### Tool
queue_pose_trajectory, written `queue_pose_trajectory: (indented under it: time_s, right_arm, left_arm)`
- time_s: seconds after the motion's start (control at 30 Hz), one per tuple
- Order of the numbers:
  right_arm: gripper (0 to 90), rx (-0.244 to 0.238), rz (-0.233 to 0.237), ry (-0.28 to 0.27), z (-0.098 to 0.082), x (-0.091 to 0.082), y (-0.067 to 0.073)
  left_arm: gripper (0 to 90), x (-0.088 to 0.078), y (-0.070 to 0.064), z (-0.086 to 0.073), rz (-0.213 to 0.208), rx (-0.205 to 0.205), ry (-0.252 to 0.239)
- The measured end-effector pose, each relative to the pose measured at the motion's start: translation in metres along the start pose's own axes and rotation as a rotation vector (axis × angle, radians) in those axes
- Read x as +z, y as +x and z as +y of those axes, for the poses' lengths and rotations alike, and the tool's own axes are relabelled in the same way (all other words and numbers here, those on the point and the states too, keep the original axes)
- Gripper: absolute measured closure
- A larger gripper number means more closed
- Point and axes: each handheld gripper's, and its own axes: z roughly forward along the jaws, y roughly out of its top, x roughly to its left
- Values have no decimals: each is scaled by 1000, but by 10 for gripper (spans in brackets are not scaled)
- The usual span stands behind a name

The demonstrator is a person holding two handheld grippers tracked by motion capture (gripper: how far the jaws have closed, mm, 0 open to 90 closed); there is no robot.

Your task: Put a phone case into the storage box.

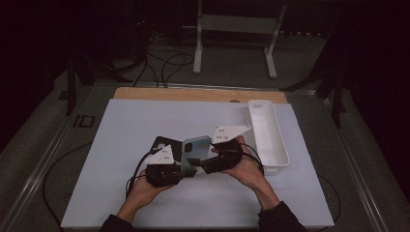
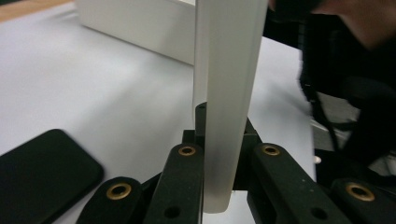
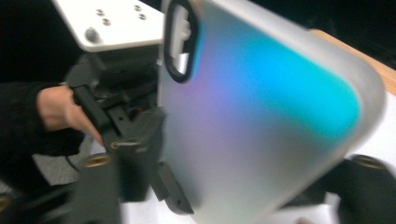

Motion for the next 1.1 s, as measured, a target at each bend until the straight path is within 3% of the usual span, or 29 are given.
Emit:
queue_pose_trajectory:
  time_s: [0.07, 0.2, 0.33, 0.63, 1.1]
  right_arm:
    - [195, 19, -37, 2, -1, 0, -1]
    - [151, 27, -80, 4, -1, -1, -1]
    - [135, 26, -121, 16, -1, -1, 1]
    - [107, 61, -146, -9, -2, -2, 2]
    - [99, 78, -169, -54, -2, 0, 5]
  left_arm:
    - [863, -2, 1, 0, 30, -6, -7]
    - [863, -4, 3, 0, 82, -23, -8]
    - [862, -4, 4, 0, 101, -28, -4]
    - [862, -5, 6, 0, 165, -52, -12]
    - [861, -6, 8, -1, 215, -73, -13]
